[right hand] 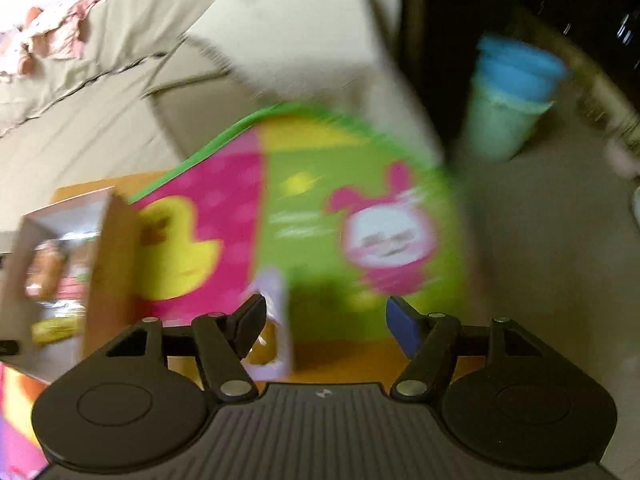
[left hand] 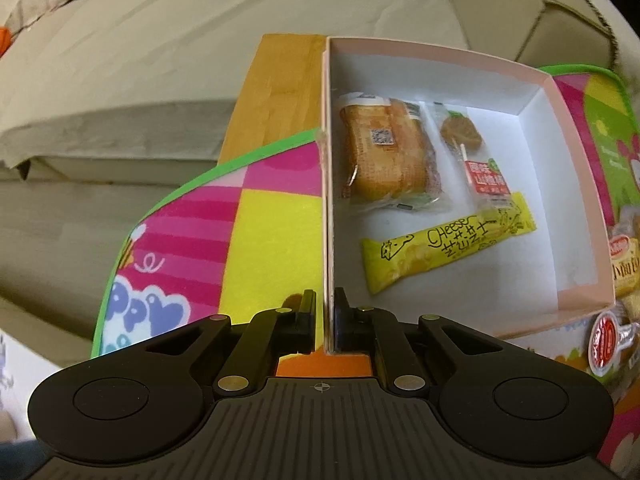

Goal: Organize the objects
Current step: 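Grasp the clear tray of three brown candies with the right tool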

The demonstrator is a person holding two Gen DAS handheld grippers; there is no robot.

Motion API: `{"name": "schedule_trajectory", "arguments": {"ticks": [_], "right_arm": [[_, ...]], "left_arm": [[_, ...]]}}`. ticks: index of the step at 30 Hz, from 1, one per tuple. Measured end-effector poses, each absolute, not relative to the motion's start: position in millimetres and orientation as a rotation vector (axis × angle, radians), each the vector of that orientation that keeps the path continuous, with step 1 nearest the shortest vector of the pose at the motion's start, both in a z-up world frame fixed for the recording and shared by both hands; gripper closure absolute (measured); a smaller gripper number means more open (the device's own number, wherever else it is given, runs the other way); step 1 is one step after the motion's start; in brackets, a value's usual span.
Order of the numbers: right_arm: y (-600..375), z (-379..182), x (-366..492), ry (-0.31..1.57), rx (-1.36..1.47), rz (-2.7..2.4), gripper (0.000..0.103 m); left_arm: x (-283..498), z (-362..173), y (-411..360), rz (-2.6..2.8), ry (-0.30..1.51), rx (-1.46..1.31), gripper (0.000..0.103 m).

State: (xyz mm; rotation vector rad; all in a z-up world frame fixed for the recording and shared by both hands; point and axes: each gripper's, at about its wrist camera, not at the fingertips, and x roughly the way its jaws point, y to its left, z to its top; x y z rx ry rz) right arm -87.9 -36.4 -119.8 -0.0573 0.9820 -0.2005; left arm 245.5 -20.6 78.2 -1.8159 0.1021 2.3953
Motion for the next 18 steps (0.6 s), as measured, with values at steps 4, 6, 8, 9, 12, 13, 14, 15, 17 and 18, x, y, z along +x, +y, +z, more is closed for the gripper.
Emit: {"name": "schedule_trajectory", "arguments": {"ticks": [4, 6, 8, 9, 12, 13, 14, 15, 17, 18], "right_arm": [[-59, -125, -94, 0.985, 0.079, -0.226, 0.031], [-58, -141, -89, 1.005, 0.079, -0.206, 0.031], [-53, -160, -80, 1.037, 0.115, -0.232, 0.031], [-52, -169, -76, 1.052, 0.136, -0.230, 0.030], [-40, -191, -65, 1.066, 0.158, -0.264, 0.015], [-35, -196, -63, 1.061, 0.157, -0.310, 0.011], [-29, -202, -61, 1.062, 0.134, -0.325, 0.009], [-24, -207, -60, 1.057, 0.102, -0.337, 0.006], [-11, -215, -60, 1.050, 0.027, -0.371, 0.005], [-8, -216, -62, 1.045, -0.003, -0.368, 0.007]], "left_arm": [[244, 78, -15, 2.392, 0.152, -1.845, 0.093], [245, 77, -11, 2.384, 0.196, -1.843, 0.093], [245, 76, -6, 2.372, 0.247, -1.838, 0.093], [246, 76, -4, 2.371, 0.265, -1.840, 0.093], [247, 74, 2, 2.365, 0.330, -1.837, 0.093], [246, 74, 3, 2.360, 0.347, -1.834, 0.093], [246, 74, 4, 2.358, 0.350, -1.838, 0.093], [247, 74, 4, 2.355, 0.353, -1.841, 0.093], [248, 74, 4, 2.344, 0.376, -1.830, 0.093], [249, 74, 5, 2.336, 0.391, -1.821, 0.093]]}}
